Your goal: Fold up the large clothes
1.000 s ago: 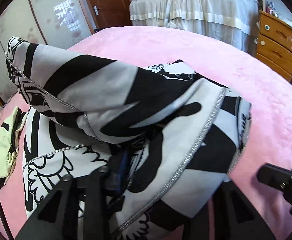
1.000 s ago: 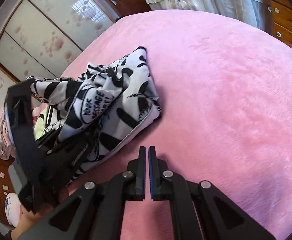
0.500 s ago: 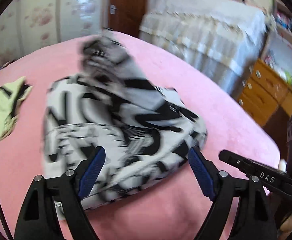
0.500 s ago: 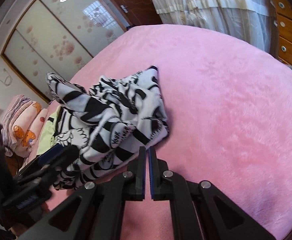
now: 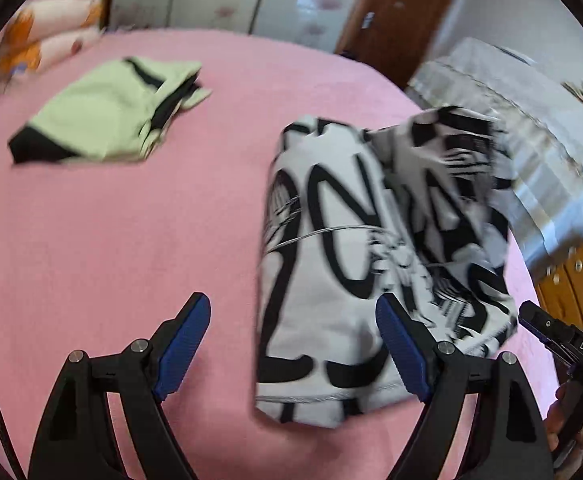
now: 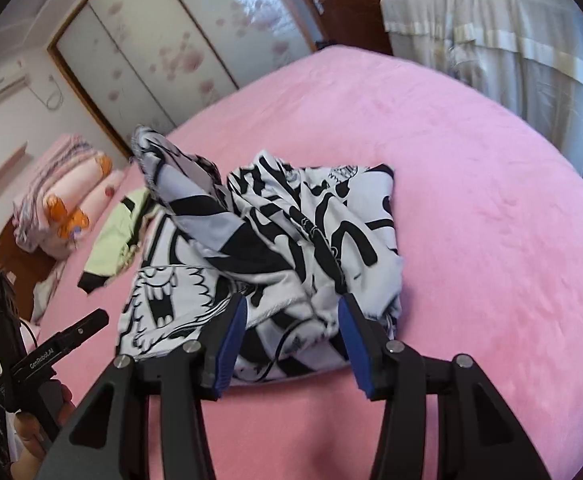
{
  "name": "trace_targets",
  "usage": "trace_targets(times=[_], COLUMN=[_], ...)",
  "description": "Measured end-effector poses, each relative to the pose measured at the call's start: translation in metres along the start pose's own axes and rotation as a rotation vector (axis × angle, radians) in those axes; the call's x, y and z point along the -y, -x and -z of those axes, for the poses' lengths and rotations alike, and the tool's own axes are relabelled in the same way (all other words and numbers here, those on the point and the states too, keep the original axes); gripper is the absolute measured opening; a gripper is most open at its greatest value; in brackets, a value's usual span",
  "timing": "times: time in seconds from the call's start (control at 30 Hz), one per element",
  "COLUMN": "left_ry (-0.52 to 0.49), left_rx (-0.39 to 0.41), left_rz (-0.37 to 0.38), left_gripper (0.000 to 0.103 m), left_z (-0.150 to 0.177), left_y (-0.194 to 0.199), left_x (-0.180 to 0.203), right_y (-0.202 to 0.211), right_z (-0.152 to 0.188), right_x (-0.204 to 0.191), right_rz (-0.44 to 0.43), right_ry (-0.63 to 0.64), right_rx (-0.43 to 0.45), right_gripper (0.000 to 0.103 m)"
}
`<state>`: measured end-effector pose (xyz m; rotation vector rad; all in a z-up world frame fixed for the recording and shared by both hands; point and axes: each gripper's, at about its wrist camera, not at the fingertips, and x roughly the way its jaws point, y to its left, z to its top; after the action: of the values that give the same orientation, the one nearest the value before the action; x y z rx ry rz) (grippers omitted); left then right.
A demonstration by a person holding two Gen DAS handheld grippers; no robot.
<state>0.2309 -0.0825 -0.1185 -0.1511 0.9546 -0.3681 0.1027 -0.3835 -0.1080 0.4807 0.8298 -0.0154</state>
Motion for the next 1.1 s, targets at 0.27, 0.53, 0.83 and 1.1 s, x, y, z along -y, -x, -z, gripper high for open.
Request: trace_targets(times=[0.27, 0.53, 0.83, 1.1], left_ry=[0.093, 0.106, -0.007, -0.043], left_rx=[-0.049, -0.053, -0.022, -0.087], left_rz=[0.066, 0.068, 0.091, 0.096], left_gripper=[0.084, 0.084, 0.084, 0.084], left_z=[0.002, 0.003, 0.002, 0.011], left_y=[-0.031, -0.028, -0.022, -0.041], left_x=[-0.017, -0.013, 0.022, 0.038], right_y=[-0.045, -0.055, -0.005, -0.031], right_z=[-0.02, -0.017, -0.027, -0.006], right_x=[0.006, -0.014, 0.024, 0.071], right_rz=[-0.027, 0.005, -0.197, -0.235], right_ry=[0.075, 0.18, -0.056, -0.286], right_rx=[-0.123, -0.152, -0.043, -0.091], right_gripper=[0.061, 0.023, 0.011, 0.011])
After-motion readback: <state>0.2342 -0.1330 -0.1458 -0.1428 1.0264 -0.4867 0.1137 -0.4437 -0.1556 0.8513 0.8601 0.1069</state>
